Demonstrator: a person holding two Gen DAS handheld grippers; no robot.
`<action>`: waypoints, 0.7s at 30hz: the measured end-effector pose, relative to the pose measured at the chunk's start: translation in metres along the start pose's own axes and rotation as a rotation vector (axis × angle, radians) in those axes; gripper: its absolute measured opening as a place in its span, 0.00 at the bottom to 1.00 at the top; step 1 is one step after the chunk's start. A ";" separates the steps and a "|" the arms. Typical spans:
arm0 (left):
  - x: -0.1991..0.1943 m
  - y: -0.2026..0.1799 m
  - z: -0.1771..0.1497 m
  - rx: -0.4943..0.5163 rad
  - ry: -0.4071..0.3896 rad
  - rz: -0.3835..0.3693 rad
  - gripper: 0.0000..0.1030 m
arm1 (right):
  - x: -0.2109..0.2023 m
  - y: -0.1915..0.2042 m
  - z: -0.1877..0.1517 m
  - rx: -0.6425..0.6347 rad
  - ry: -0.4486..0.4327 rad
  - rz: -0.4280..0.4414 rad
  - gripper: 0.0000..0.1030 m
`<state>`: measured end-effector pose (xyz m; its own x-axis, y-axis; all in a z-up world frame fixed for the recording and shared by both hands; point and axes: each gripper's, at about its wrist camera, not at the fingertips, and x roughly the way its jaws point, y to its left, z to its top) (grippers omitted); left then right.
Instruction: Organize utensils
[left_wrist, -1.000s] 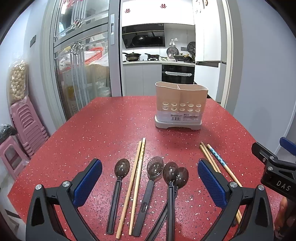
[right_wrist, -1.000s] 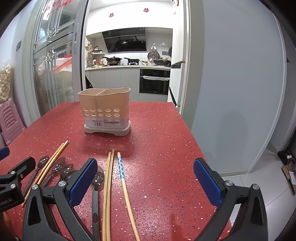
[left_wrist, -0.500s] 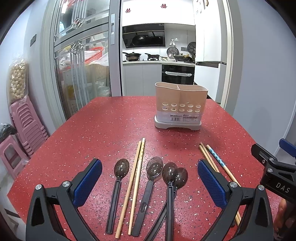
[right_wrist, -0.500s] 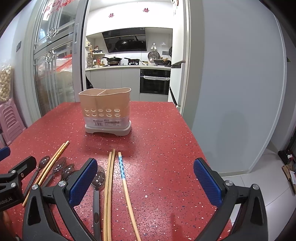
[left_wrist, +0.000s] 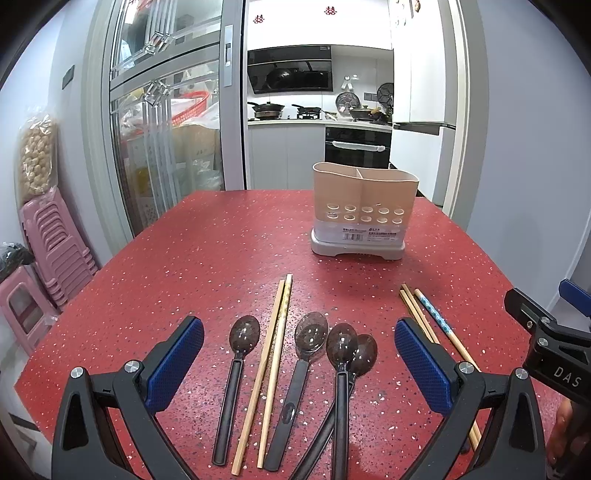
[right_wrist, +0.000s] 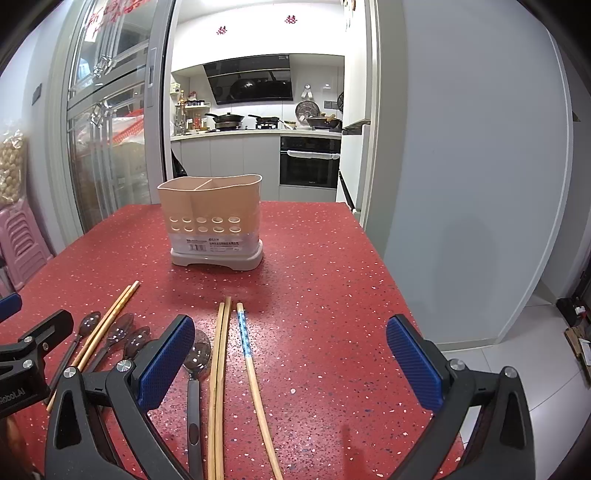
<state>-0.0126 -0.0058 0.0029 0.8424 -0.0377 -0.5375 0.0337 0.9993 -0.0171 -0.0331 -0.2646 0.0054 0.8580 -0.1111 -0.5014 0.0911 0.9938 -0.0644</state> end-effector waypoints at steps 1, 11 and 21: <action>0.000 0.000 0.000 0.001 0.000 0.000 1.00 | 0.000 0.000 0.000 0.000 -0.001 0.000 1.00; 0.001 -0.001 0.001 0.005 -0.001 0.004 1.00 | -0.002 0.000 0.000 0.005 -0.001 0.002 1.00; 0.001 -0.002 0.000 -0.002 0.005 0.007 1.00 | -0.002 -0.001 0.002 -0.001 -0.001 0.005 1.00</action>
<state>-0.0115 -0.0079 0.0025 0.8398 -0.0307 -0.5420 0.0268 0.9995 -0.0152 -0.0342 -0.2651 0.0082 0.8588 -0.1062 -0.5012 0.0862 0.9943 -0.0630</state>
